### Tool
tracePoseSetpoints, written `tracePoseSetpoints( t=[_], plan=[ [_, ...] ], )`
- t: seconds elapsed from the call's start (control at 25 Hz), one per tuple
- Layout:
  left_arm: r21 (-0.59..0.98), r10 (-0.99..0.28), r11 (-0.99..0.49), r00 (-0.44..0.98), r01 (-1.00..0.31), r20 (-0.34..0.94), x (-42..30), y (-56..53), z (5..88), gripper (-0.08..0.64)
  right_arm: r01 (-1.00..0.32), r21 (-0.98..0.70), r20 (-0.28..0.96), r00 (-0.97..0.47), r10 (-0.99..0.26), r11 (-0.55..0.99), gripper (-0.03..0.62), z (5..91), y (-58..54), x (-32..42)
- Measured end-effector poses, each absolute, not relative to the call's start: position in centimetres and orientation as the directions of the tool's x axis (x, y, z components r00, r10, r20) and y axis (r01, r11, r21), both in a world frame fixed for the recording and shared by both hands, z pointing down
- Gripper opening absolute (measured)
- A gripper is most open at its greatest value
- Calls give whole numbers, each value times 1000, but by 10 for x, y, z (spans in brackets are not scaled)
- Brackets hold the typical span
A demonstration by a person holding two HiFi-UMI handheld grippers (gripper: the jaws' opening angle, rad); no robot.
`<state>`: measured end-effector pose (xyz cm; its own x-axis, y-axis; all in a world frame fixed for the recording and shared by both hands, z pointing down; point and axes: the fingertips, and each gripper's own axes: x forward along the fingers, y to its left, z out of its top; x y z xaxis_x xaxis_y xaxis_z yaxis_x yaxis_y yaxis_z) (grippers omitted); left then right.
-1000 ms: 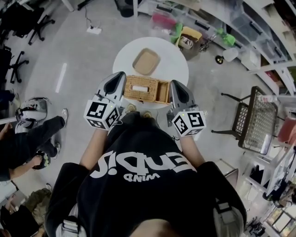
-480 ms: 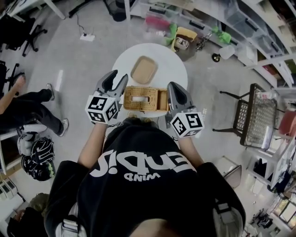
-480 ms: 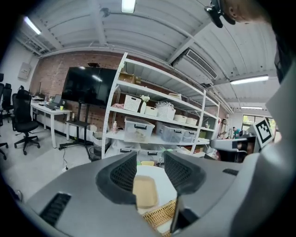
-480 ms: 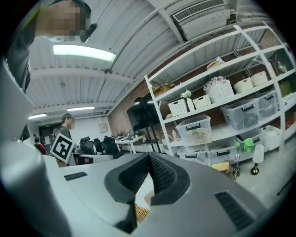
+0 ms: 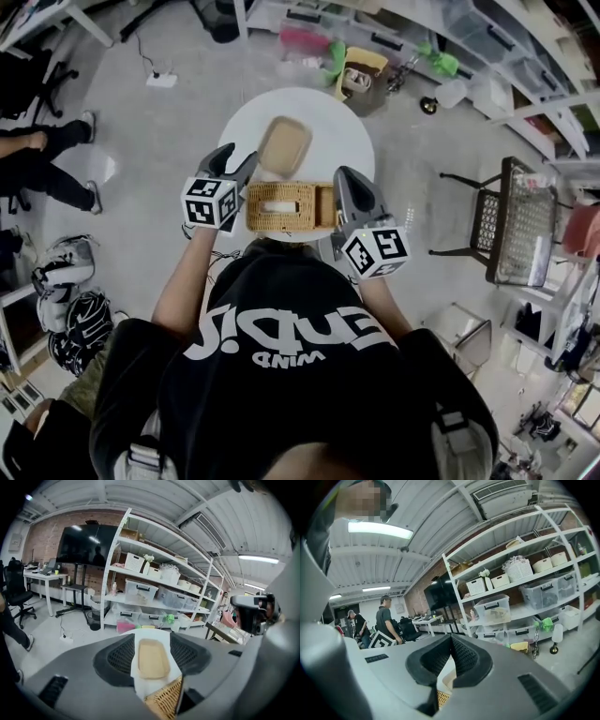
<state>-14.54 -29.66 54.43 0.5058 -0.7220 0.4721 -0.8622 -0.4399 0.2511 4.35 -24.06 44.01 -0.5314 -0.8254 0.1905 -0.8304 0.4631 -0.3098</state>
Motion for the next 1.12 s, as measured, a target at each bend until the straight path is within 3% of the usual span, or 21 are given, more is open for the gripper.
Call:
tracePoseSetpoints(
  t=[0.6, 1.12],
  plan=[
    [321, -513, -423, 515, -848, 687, -137, -315, 669, 207, -857, -300, 249, -495, -832, 420, -6, 455, -244, 54],
    [441, -384, -385, 575, -811, 723, -131, -317, 712, 189, -883, -290, 296, -450, -842, 370, -6, 466, -249, 61]
  ],
)
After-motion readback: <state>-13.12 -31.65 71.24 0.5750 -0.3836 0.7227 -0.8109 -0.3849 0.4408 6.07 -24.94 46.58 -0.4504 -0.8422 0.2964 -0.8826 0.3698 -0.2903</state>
